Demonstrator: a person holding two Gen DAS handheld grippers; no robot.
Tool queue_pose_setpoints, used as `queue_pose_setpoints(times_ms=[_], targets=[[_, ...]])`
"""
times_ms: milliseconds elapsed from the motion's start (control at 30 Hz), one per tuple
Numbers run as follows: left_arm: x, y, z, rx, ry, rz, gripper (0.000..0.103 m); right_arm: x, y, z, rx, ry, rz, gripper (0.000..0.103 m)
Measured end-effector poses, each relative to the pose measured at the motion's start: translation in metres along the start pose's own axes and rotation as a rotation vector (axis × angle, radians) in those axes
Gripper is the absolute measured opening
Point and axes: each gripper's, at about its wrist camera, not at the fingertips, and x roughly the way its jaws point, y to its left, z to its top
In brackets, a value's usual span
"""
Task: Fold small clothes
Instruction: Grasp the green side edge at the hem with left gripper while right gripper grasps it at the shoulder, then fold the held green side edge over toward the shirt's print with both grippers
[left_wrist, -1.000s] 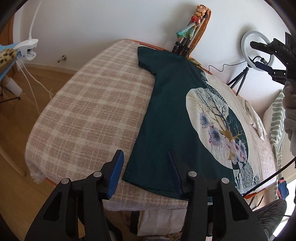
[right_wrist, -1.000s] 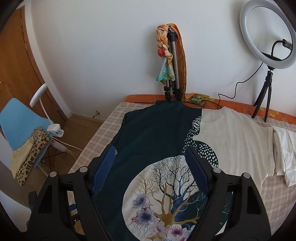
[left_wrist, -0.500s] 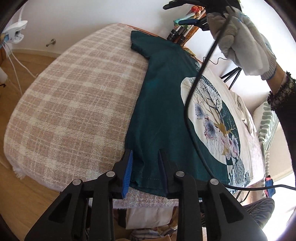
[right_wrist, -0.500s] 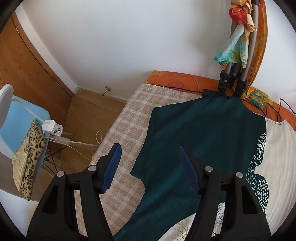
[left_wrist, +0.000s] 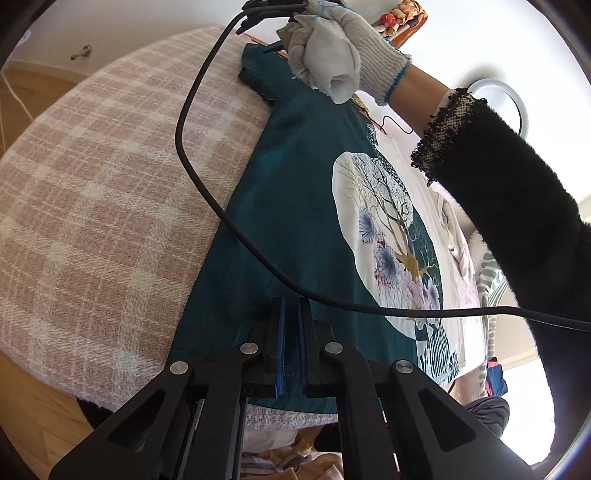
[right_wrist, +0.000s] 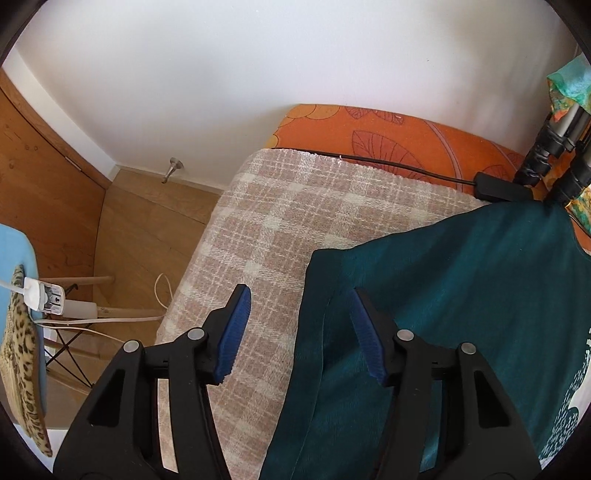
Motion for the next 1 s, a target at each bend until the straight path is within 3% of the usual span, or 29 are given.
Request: queue_pose_setpoints(times_ms=[133, 267, 367, 400, 433, 467, 500, 533, 600, 667, 700, 833, 1000], targets=[[0.001, -0.005, 0.002, 0.028, -0.010, 0.026, 0.003, 0.019, 0.005, 0.004, -0.074, 0.011, -0.090, 0.046], [-0.005, -0.006, 0.003, 0.057, -0.039, 0.063, 0.002, 0.019, 0.012, 0.004, -0.159, 0.011, -0.169, 0.012], [-0.017, -0.007, 0.002, 0.059, -0.072, 0.126, 0.004, 0.016, 0.003, 0.006, -0.148, 0.014, -0.146, 0.009], [-0.021, -0.007, 0.001, 0.072, -0.084, 0.171, 0.010, 0.016, 0.001, 0.006, -0.146, 0.013, -0.141, 0.008], [-0.022, -0.007, -0.001, 0.087, -0.085, 0.227, 0.035, 0.016, 0.000, 0.007, -0.148, 0.011, -0.139, 0.008], [-0.022, -0.006, -0.003, 0.092, -0.088, 0.277, 0.048, 0.015, -0.001, 0.006, -0.149, 0.009, -0.137, 0.008], [-0.023, -0.004, -0.006, 0.092, -0.100, 0.314, 0.056, 0.015, -0.001, 0.006, -0.147, 0.010, -0.134, 0.008], [-0.022, -0.003, -0.009, 0.102, -0.096, 0.333, 0.056, 0.014, -0.002, 0.006, -0.143, 0.010, -0.130, 0.007], [-0.018, -0.007, -0.014, 0.168, -0.100, 0.359, 0.053, 0.014, -0.005, 0.006, -0.132, 0.013, -0.117, 0.007], [-0.012, -0.012, -0.019, 0.243, -0.099, 0.379, 0.025, 0.014, -0.006, 0.009, -0.120, 0.013, -0.104, 0.006], [-0.010, -0.013, -0.019, 0.255, -0.090, 0.365, 0.004, 0.013, -0.007, 0.010, -0.114, 0.012, -0.096, 0.006], [-0.012, -0.011, -0.015, 0.207, -0.080, 0.238, 0.001, -0.001, -0.012, 0.016, -0.105, 0.002, -0.055, 0.005], [-0.017, -0.043, -0.019, 0.277, -0.108, 0.189, 0.001, -0.026, -0.037, 0.016, -0.074, -0.013, -0.030, 0.005]])
